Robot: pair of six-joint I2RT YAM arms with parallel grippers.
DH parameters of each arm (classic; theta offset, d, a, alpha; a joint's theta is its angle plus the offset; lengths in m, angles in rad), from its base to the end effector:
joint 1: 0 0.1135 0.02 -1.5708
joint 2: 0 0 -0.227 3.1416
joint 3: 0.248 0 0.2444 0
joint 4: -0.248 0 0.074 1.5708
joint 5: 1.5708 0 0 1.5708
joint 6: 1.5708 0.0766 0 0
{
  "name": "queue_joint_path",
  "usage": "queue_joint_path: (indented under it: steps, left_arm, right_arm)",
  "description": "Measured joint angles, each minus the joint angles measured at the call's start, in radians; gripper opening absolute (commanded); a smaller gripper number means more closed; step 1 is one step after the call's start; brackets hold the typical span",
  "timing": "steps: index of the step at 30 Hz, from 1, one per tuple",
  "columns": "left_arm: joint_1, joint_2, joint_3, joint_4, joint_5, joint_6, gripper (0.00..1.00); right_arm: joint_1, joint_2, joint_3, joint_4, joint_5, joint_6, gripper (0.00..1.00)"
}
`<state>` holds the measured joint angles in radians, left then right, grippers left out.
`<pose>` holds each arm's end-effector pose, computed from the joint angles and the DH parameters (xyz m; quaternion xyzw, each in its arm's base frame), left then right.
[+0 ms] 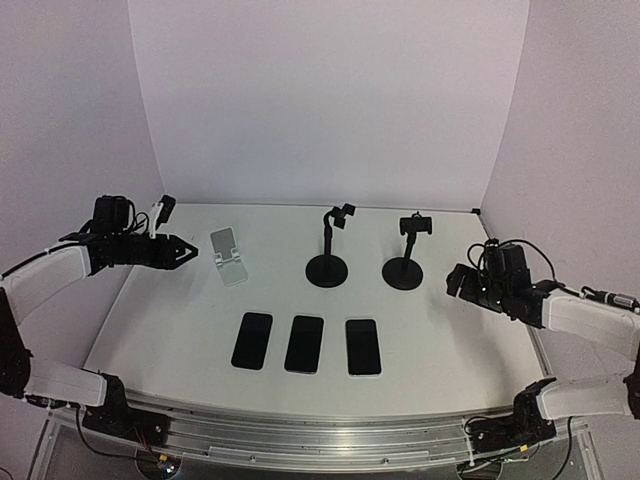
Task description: Remove the phone from the phone stand
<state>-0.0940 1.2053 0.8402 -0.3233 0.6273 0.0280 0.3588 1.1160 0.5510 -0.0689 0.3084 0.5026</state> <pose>0.2811 -0.0717 0.2105 0.1839 0.8505 -0.2922 0.3968 0.2618 0.0734 0.1542 0.1325 0.8744 0.0617 0.4626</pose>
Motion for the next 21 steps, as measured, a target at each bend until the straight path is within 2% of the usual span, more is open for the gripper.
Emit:
queue_joint_path:
  steps: [3,7,8,9,14,17,21]
  left_arm:
    - [0.052,-0.040,-0.081,0.118,-0.119,-0.093,0.58]
    - [0.111,-0.050,-0.190,0.286,-0.210,-0.153,0.84]
    - [0.121,-0.054,-0.228,0.338,-0.226,-0.159,0.97]
    - [0.131,-0.065,-0.297,0.418,-0.241,-0.158,0.99]
    - [0.132,-0.087,-0.430,0.607,-0.236,-0.104,0.97]
    - [0.132,-0.108,-0.455,0.622,-0.240,-0.122,0.93]
    - [0.135,-0.135,-0.472,0.638,-0.272,-0.174,0.93]
  right_arm:
    - [-0.123,0.002,-0.028,0.021,-0.025,-0.031,0.98]
    - [-0.277,0.002,-0.090,0.110,-0.083,-0.069,0.98]
    - [-0.312,0.001,-0.115,0.150,-0.097,-0.084,0.98]
    - [-0.367,0.001,-0.161,0.210,-0.116,-0.122,0.98]
    - [-0.381,0.013,-0.236,0.424,-0.130,-0.228,0.98]
    - [-0.381,0.023,-0.278,0.547,-0.143,-0.248,0.98]
    - [-0.381,0.055,-0.322,0.686,-0.160,-0.258,0.98]
